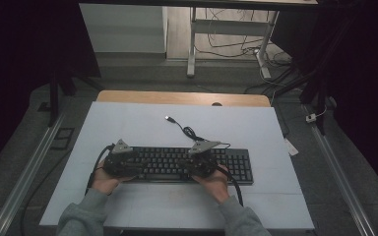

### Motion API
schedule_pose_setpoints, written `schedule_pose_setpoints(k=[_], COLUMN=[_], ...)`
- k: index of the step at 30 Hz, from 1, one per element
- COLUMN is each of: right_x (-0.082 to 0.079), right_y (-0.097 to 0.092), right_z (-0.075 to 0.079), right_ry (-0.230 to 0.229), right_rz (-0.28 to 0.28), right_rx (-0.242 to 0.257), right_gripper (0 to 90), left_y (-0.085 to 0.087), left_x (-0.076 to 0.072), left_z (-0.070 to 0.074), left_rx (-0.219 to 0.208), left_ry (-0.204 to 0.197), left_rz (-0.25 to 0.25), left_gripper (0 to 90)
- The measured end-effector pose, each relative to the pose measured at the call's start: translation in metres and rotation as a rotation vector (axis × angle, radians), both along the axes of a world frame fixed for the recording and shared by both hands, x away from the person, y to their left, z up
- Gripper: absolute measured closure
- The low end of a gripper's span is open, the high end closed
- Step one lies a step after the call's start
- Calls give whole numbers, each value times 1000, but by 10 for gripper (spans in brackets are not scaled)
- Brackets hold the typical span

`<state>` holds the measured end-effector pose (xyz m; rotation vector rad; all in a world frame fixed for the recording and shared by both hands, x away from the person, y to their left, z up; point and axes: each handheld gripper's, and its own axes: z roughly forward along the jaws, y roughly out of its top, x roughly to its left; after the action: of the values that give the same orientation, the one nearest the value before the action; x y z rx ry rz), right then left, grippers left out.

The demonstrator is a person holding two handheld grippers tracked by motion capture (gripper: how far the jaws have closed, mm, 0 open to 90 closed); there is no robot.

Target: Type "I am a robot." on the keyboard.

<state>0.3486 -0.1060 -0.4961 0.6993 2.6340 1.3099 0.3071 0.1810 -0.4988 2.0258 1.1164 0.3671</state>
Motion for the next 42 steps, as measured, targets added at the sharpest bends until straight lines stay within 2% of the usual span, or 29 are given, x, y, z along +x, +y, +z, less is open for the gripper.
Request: schedule_pose_setpoints(k=[3, 9, 21, 35, 37, 42], right_x=[1, 2, 4, 3, 2, 2], right_y=[5, 14, 20, 24, 24, 19], right_z=[-8, -15, -19, -23, -22, -16], right_ry=[21, 38, 34, 25, 14, 3], right_rz=[7, 18, 14, 3, 6, -8], right_rx=[-27, -36, -55, -85, -84, -34], right_gripper=[895, 895, 894, 896, 896, 897], left_y=[0, 0, -1, -2, -1, 1], left_x=[0, 0, 1, 1, 1, 1], left_z=[0, 0, -2, -2, -2, -2], left_rx=[5, 9, 18, 23, 22, 19], left_ry=[4, 4, 18, 9, 6, 5], left_rz=[-4, -2, -16, -20, -17, -10], left_gripper=[386, 386, 382, 382, 382, 382])
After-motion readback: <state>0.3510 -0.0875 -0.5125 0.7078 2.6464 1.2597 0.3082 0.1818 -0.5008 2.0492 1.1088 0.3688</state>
